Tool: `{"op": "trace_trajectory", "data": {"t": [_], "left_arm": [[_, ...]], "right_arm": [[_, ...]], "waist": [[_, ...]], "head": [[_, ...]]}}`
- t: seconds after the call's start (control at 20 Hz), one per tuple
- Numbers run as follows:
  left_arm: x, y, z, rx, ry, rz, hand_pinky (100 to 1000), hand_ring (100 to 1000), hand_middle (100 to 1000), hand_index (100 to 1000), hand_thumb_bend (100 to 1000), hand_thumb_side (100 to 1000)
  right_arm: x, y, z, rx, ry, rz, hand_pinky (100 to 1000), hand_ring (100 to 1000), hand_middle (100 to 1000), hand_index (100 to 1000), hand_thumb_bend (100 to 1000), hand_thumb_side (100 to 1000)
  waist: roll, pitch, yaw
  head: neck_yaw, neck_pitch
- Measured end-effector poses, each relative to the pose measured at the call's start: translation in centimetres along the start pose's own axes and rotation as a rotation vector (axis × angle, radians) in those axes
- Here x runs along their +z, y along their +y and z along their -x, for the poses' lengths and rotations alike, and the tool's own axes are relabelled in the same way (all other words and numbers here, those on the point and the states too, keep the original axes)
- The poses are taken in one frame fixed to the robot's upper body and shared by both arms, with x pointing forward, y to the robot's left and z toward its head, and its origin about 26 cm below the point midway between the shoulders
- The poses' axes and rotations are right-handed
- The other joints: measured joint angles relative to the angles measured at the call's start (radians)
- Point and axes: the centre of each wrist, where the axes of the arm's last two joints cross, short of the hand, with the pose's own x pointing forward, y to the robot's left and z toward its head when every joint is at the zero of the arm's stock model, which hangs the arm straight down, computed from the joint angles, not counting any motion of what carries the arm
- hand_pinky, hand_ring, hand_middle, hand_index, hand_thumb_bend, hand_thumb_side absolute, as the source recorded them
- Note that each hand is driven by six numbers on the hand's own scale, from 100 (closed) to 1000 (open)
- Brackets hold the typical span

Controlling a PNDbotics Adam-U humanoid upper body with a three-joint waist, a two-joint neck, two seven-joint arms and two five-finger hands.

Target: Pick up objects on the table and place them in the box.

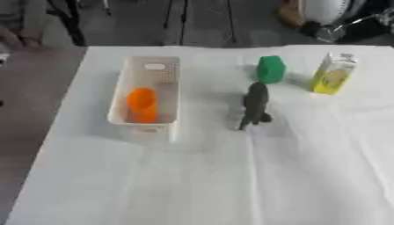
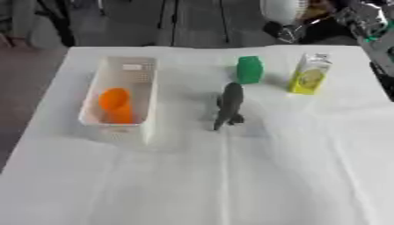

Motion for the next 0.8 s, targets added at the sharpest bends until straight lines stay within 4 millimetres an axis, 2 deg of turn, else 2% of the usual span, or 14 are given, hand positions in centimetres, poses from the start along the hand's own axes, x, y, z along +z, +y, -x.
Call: {"op": "trace_trajectory", "data": {"t": [0.2,0.35,0.8], "left_arm": [[-0.4,-0.1,-0.4,-0.001,-0.018,0.005,589,689,822,903,470,932],[-0.6,0.0,-0.9,-0.006,-0.040,0.007,590,690,822,903,471,932],[-0.6,0.1,-1.3,-0.011,-0.050,0.002,590,690,822,904,469,933]], "right_arm": [[1.4,1.5,1.8,0.014,0.094,-0.075,192,395,648,609,398,100],[3.0,2.7,3.0,0.030,0.204,-0.134,189,393,646,607,407,100],[8.5,4.7,4.8,0.143,0.491,-0.192,191,396,643,602,411,103]], "waist": [[-0.005,-0.013,0.037],[-0.013,-0.023,0.080],[-0.014,-0.024,0.094]], "head": [[-0.009,-0.008],[-0.011,-0.016],[-0.023,-0.029]]}}
